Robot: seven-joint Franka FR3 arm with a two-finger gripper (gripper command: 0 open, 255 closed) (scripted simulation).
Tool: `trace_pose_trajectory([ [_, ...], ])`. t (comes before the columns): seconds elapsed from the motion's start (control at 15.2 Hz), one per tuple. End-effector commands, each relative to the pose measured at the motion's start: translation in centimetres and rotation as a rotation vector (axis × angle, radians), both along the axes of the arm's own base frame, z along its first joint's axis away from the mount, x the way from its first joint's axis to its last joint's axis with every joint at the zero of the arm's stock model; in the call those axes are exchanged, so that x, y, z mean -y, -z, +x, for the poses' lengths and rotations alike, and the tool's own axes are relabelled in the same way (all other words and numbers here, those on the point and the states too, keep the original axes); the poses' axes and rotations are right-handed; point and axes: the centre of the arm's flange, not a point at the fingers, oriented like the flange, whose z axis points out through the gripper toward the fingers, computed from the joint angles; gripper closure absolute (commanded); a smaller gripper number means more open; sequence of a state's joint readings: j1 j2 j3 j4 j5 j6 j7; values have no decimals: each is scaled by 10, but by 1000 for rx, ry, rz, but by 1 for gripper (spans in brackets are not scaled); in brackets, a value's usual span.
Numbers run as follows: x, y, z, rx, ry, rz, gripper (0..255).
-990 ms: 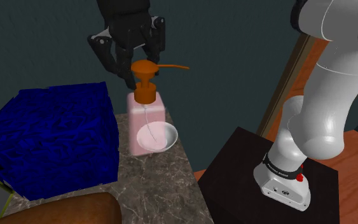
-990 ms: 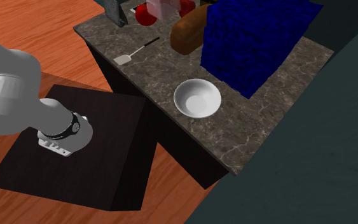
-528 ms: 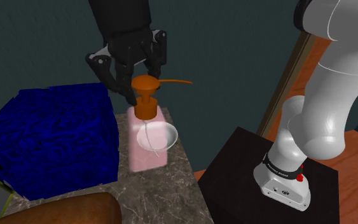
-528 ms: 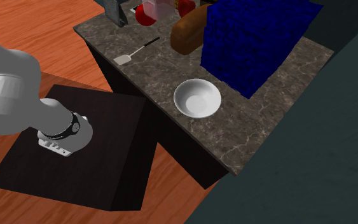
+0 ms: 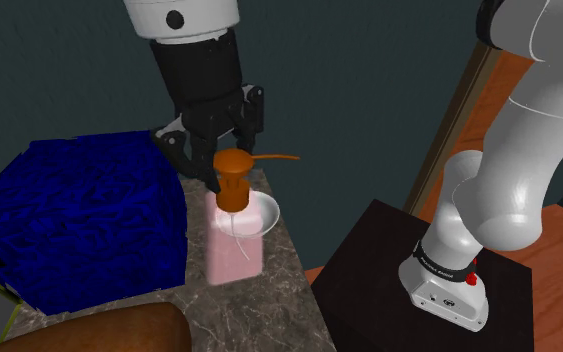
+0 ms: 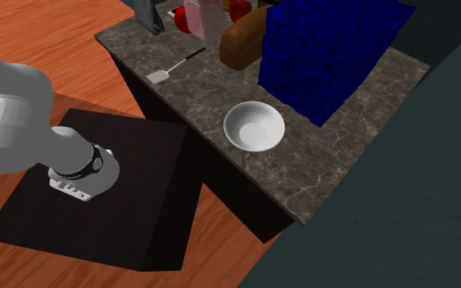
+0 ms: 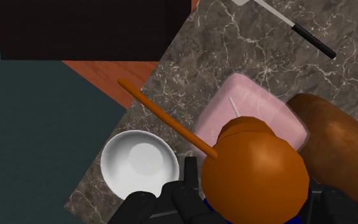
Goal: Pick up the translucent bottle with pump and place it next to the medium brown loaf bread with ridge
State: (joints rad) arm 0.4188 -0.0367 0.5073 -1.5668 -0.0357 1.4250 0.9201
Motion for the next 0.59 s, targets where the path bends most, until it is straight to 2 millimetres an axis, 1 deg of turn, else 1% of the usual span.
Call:
trace_pose_trajectory([
  [0.0, 0, 12, 0, 0, 0, 0, 255],
  [0.53, 0, 54, 0, 0, 0, 0, 255],
])
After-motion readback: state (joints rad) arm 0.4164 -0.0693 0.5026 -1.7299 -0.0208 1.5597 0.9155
